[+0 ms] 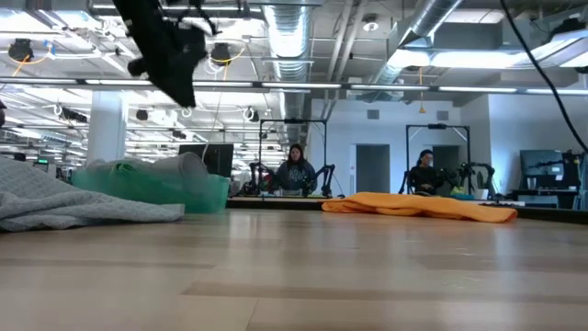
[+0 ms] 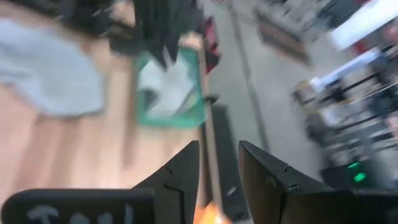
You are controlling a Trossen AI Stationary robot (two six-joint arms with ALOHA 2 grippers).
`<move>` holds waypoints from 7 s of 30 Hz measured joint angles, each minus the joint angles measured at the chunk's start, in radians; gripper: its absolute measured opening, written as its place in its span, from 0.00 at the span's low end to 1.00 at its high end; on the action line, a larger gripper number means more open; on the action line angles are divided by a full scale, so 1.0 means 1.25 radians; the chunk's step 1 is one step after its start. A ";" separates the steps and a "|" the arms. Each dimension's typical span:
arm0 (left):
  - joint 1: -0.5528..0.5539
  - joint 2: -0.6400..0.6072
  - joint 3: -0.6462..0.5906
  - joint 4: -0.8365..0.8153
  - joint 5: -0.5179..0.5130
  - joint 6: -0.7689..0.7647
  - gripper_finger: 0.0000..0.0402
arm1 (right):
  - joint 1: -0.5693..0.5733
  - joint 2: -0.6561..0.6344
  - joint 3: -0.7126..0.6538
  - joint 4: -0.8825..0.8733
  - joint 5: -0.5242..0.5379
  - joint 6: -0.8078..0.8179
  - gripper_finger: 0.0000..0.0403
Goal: Fold microfiber towels
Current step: Fold the orange towel
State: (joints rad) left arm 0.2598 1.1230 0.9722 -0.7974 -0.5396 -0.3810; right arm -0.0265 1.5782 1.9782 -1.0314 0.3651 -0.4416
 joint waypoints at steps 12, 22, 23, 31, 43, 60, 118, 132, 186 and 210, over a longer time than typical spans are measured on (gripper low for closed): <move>-0.382 0.036 -0.001 0.069 -0.178 -0.140 0.28 | 0.152 -0.057 -0.137 -0.307 0.004 0.363 0.33; -0.515 0.123 -0.001 0.123 -0.217 -0.164 0.28 | 0.204 -0.069 -0.391 -0.305 0.003 0.670 0.33; -0.522 0.132 -0.001 0.128 -0.222 -0.162 0.28 | 0.204 -0.069 -0.417 -0.300 0.003 0.689 0.33; -0.542 0.161 -0.001 0.181 -0.245 -0.155 0.28 | 0.181 -0.069 -0.590 -0.275 0.082 0.860 0.33; -0.540 0.164 -0.001 0.217 -0.313 -0.111 0.28 | 0.049 -0.069 -0.804 -0.080 0.051 1.046 0.33; -0.534 0.164 -0.001 0.222 -0.327 -0.110 0.28 | -0.051 -0.068 -0.965 0.106 0.043 0.999 0.33; -0.530 0.163 -0.001 0.225 -0.325 -0.159 0.28 | 0.005 -0.068 -1.088 0.295 -0.002 0.991 0.01; -0.530 0.266 -0.001 0.244 -0.245 -0.244 0.28 | 0.247 -0.066 -0.980 0.335 -0.021 1.017 0.01; -0.298 0.900 0.468 0.670 0.112 0.678 0.28 | 0.483 -0.068 -0.797 0.148 -0.022 0.961 0.02; -0.187 0.899 0.468 0.627 0.108 0.751 0.28 | 0.488 -0.071 -0.729 0.104 -0.040 0.961 0.02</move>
State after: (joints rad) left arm 0.0259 2.2463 1.5570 -0.0131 -0.4048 0.5578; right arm 0.5831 1.4899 1.0668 -0.9017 0.3145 0.7594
